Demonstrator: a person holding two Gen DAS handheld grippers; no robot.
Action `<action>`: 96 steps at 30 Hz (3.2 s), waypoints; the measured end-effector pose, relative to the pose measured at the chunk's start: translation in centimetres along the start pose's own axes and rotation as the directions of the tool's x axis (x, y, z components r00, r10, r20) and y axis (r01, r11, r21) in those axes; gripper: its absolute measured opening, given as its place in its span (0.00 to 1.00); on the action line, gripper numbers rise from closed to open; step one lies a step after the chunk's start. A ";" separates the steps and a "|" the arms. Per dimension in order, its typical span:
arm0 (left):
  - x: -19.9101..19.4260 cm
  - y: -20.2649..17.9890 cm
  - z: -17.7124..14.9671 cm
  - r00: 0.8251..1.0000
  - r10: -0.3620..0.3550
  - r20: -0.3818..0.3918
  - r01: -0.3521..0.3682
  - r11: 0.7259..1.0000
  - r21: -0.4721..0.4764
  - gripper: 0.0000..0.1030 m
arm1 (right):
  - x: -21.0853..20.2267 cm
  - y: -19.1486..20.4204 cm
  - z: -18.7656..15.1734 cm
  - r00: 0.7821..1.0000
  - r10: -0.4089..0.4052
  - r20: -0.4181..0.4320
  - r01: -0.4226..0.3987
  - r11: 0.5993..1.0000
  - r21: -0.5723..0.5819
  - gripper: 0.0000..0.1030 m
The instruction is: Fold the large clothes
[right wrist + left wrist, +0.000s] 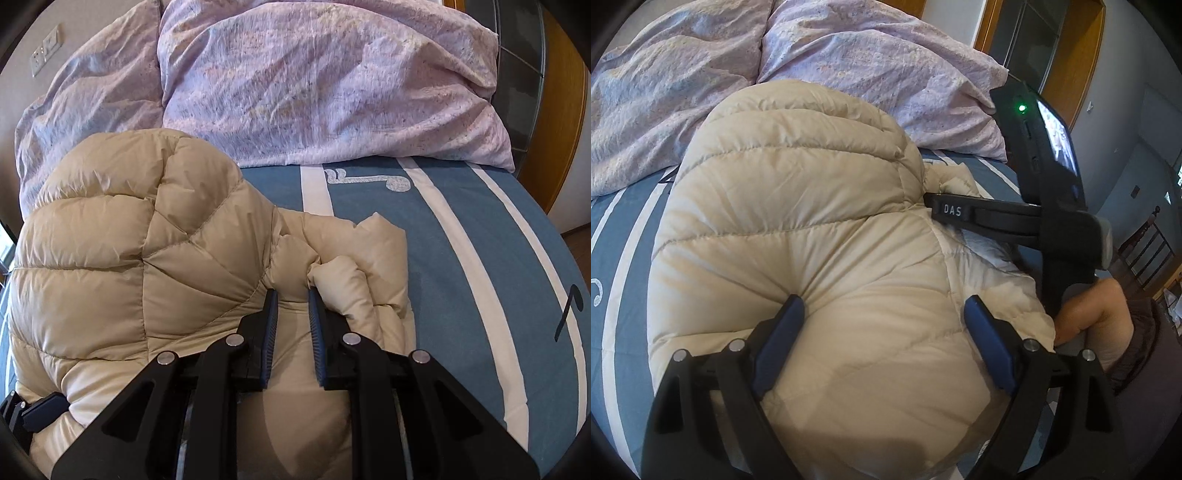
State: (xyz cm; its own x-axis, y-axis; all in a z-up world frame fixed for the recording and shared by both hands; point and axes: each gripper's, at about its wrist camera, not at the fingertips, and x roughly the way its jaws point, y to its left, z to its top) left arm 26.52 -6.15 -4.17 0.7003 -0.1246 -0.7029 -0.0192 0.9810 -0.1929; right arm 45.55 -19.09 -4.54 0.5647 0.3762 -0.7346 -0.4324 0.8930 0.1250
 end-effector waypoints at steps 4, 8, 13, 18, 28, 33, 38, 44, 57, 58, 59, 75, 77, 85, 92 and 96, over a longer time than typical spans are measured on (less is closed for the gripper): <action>-0.1 0.3 0.1 1.000 -0.014 0.000 0.014 1.000 -0.007 0.85 | 0.6 -0.3 0.0 1.000 0.012 -0.001 -0.012 1.000 0.010 0.16; -0.4 0.3 0.1 1.000 -0.016 -0.001 0.016 1.000 -0.002 0.85 | 0.9 -0.5 -0.1 1.000 0.022 -0.001 -0.022 1.000 0.016 0.16; -1.0 0.2 0.2 1.000 -0.005 0.000 0.005 1.000 0.004 0.85 | 1.0 -0.8 -0.2 0.999 0.038 0.004 -0.038 0.999 0.031 0.16; -2.1 0.8 0.8 1.000 0.009 0.004 -0.009 1.000 -0.007 0.85 | 1.0 -0.9 -0.2 0.999 0.042 0.009 -0.042 0.998 0.039 0.16; -5.2 2.8 4.4 0.993 0.099 0.066 -0.098 0.995 -0.008 0.85 | 0.8 -1.3 -0.5 0.998 0.052 0.027 -0.054 0.997 0.058 0.16; -4.1 4.8 7.3 0.984 0.167 0.059 -0.167 0.986 0.002 0.85 | 0.7 -1.4 -0.6 0.998 0.060 0.034 -0.062 0.996 0.062 0.16; -2.2 6.3 9.0 0.981 0.191 0.026 -0.191 0.982 0.006 0.85 | 0.7 -1.6 -0.7 0.997 0.071 0.039 -0.073 0.995 0.068 0.16; 0.1 6.7 10.0 0.978 0.210 0.012 -0.210 0.977 0.039 0.85 | 0.7 -1.7 -0.8 0.996 0.074 0.045 -0.077 0.995 0.069 0.16; 4.8 7.7 8.6 0.971 0.233 -0.046 -0.231 0.972 0.031 0.92 | 0.7 -1.8 -0.9 0.995 0.079 0.063 -0.084 0.992 0.090 0.16; 5.0 7.8 8.5 0.972 0.230 -0.050 -0.229 0.973 0.026 0.93 | 0.7 -1.8 -0.9 0.995 0.078 0.064 -0.083 0.992 0.092 0.16; 5.2 7.9 8.5 0.972 0.228 -0.052 -0.227 0.974 0.023 0.94 | 0.7 -1.9 -0.9 0.995 0.077 0.065 -0.083 0.992 0.093 0.16; 7.1 8.3 7.7 0.973 0.223 -0.065 -0.223 0.975 0.002 0.98 | 0.8 -2.0 -1.0 0.994 0.078 0.075 -0.085 0.992 0.091 0.16; 7.2 8.3 7.6 0.972 0.224 -0.065 -0.224 0.974 0.003 0.98 | 0.8 -2.0 -1.0 0.994 0.078 0.075 -0.085 0.992 0.090 0.16; 7.5 8.3 7.6 0.969 0.236 -0.072 -0.236 0.972 0.010 0.98 | 0.8 -2.0 -1.0 0.994 0.079 0.076 -0.086 0.992 0.090 0.16; 7.8 8.5 7.6 0.968 0.236 -0.079 -0.236 0.972 0.011 0.98 | 0.8 -2.1 -1.0 0.994 0.079 0.078 -0.086 0.992 0.088 0.16; 7.8 8.6 7.6 0.968 0.239 -0.081 -0.239 0.971 0.010 0.98 | 0.8 -2.1 -1.0 0.994 0.081 0.078 -0.088 0.992 0.088 0.16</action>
State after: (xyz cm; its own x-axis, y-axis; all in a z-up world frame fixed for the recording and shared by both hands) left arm 37.26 2.41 -6.14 0.6154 0.1016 -0.7816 -0.1783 0.9839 -0.0125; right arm 46.21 -20.87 -6.07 0.5810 0.4658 -0.6674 -0.4170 0.8746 0.2474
